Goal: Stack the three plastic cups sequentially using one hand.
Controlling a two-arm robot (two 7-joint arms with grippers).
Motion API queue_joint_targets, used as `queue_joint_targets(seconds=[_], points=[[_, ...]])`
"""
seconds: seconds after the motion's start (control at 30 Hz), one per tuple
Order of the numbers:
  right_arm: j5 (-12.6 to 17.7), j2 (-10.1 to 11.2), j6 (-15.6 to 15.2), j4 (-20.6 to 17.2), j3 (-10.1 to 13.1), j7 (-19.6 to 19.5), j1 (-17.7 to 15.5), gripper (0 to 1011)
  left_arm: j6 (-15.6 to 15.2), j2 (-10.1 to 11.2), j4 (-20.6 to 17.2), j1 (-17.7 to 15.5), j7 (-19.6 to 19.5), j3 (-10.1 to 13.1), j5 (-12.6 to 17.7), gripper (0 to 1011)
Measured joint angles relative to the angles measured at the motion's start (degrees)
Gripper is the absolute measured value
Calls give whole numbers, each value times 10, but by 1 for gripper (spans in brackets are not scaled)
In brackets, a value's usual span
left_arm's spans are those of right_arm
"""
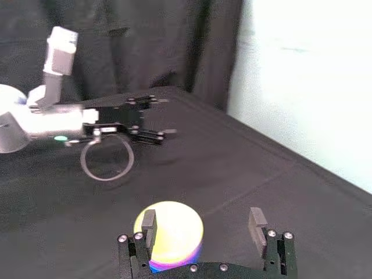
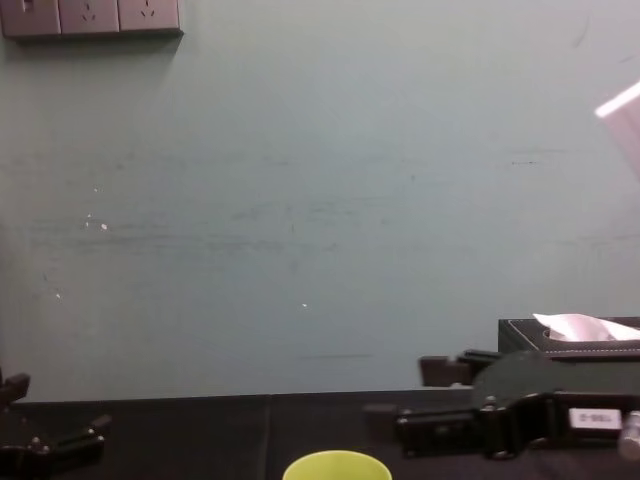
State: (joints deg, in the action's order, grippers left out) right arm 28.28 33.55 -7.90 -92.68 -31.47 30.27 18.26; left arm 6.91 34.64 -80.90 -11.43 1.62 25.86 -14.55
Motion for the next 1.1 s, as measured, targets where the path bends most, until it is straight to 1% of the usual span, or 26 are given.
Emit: queue_joint_targets(seconds=[0.03, 0.07, 0.17, 0.27, 0.37, 0.43, 0.53, 0.87, 1.1], points=[[0, 2, 2, 0, 3, -2, -3, 1003, 0, 0, 0, 0, 0, 0, 0, 1010], [-1, 5, 7, 0, 12, -7, -10, 1003, 0, 0, 0, 0, 0, 0, 0, 1010], [-5, 9, 15, 1, 23, -14, -19, 1003, 0, 0, 0, 0, 0, 0, 0, 1010], [-12, 15, 27, 7, 39, -24, -33, 1003, 0, 0, 0, 0, 0, 0, 0, 1010], [-17, 18, 34, 12, 48, -31, -41, 1002, 0, 0, 0, 0, 0, 0, 0, 1010], [-22, 20, 41, 19, 59, -36, -50, 1003, 0, 0, 0, 0, 0, 0, 0, 1010], [-24, 22, 46, 26, 67, -39, -56, 1003, 0, 0, 0, 0, 0, 0, 0, 1010], [-23, 21, 63, 59, 99, -35, -77, 1003, 0, 0, 0, 0, 0, 0, 0, 1010], [-20, 17, 71, 78, 113, -25, -86, 1003, 0, 0, 0, 0, 0, 0, 0, 1010]])
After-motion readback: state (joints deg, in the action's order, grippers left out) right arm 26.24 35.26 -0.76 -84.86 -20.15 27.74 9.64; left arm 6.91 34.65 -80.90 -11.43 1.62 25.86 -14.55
